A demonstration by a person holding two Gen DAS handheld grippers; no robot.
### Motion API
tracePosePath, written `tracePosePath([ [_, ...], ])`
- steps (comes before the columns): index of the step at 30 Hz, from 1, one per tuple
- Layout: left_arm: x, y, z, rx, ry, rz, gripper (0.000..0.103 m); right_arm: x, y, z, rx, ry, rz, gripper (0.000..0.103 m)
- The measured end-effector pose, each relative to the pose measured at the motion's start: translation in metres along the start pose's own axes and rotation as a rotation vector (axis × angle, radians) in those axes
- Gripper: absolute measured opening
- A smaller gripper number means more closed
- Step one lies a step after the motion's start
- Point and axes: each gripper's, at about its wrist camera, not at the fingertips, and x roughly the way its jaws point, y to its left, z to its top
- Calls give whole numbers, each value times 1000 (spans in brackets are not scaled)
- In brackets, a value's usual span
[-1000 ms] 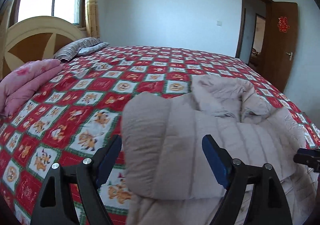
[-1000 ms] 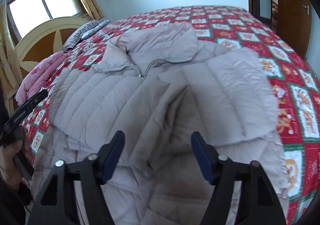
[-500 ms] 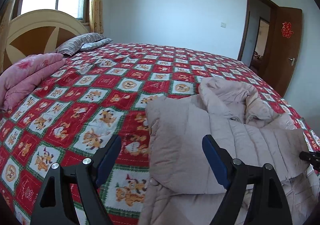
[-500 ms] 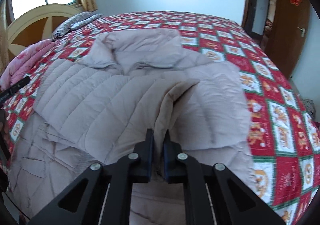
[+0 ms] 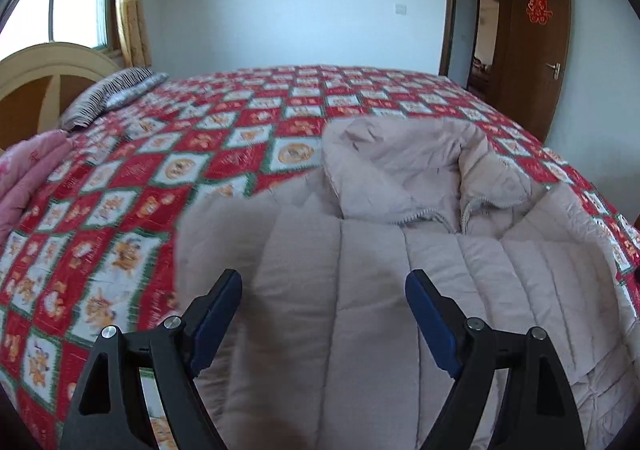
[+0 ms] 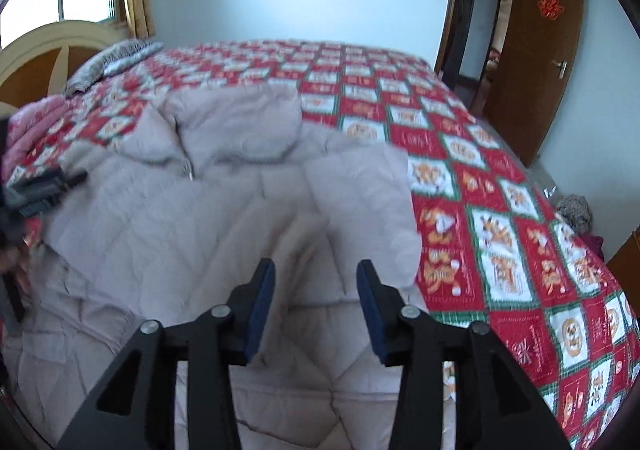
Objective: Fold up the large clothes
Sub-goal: 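Release the sleeve and smooth the jacket with both tools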
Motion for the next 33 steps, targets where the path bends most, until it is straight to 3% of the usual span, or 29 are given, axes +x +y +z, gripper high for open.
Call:
tracePosePath([
  [3,15,-6,-12,16,26,14,85,-1,18,12,-2,-50,101,51],
  [7,21,-11,-20,26,14,25,88,38,47,20,-22,11,151,51],
  [13,27,-8,-22,3,28,3,91,89,47,1,-6,89,122,51],
  [33,40,-11,-26,26,64,32,99,99,55,-24,-63,68,78,52],
])
